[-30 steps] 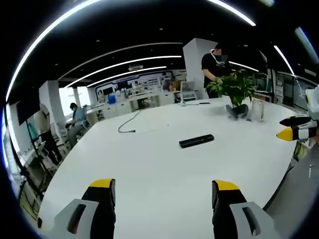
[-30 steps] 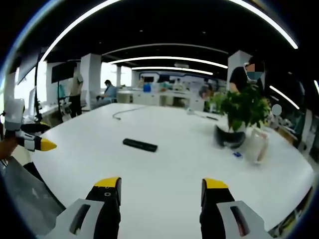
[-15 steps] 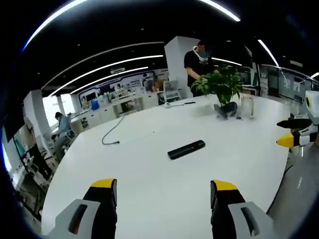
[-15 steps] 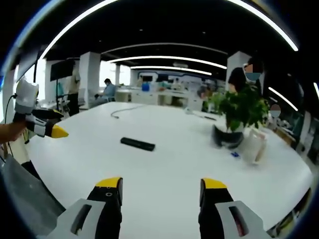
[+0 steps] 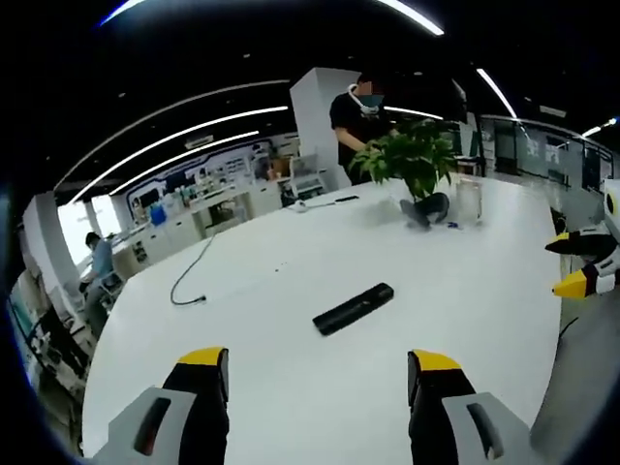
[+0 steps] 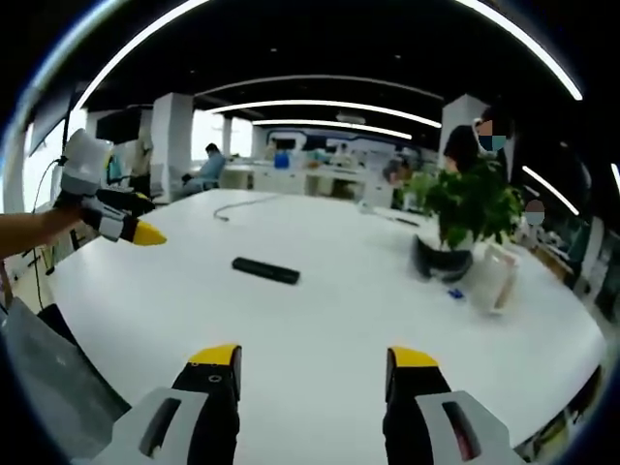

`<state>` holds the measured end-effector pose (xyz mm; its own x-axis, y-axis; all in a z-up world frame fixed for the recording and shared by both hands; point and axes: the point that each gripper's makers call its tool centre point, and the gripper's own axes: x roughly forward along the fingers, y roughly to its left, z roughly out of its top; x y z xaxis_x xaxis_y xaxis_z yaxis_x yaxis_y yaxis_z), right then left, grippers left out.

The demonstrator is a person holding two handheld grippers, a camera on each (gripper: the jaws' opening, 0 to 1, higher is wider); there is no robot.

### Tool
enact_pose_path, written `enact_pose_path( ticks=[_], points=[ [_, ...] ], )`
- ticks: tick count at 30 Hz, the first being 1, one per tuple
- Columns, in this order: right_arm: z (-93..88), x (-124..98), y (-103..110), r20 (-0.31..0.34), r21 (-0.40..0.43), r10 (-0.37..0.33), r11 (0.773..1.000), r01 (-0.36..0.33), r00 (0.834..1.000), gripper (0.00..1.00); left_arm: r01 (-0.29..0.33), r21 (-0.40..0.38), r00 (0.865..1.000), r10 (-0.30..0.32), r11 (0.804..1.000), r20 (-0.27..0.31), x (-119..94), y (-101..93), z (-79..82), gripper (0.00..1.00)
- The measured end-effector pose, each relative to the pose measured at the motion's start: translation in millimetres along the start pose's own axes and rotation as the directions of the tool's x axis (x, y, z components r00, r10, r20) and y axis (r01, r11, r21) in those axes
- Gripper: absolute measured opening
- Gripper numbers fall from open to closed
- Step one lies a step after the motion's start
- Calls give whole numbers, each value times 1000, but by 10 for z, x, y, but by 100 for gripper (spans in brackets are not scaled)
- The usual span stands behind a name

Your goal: Press the specified remote control buttons in sequence, fully releasing each button before pressing the next.

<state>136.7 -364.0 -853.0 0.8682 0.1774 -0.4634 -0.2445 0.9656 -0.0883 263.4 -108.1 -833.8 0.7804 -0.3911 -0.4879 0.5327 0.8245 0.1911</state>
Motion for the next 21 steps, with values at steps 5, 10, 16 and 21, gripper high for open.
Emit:
enact_pose_path(
  ticks=[5,10,16,21],
  points=[
    [-32,15,6,-18,-7,1,1000,-1,1000,57,46,41,999,-45,998,-20,200,-21,61,73],
    [-71,32,9,-42,-11,4,1000,-4,999,55,91,68,995,-88,994,-50,399,-54,90,71],
    [-103,36,4,-63,-4,6,1000,-6,998,48,135,116,988,-126,984,-87,626,-78,98,70],
    [-107,34,-30,-64,8,-4,1000,4,998,43,184,162,977,-162,970,-136,814,-116,72,66]
  ],
)
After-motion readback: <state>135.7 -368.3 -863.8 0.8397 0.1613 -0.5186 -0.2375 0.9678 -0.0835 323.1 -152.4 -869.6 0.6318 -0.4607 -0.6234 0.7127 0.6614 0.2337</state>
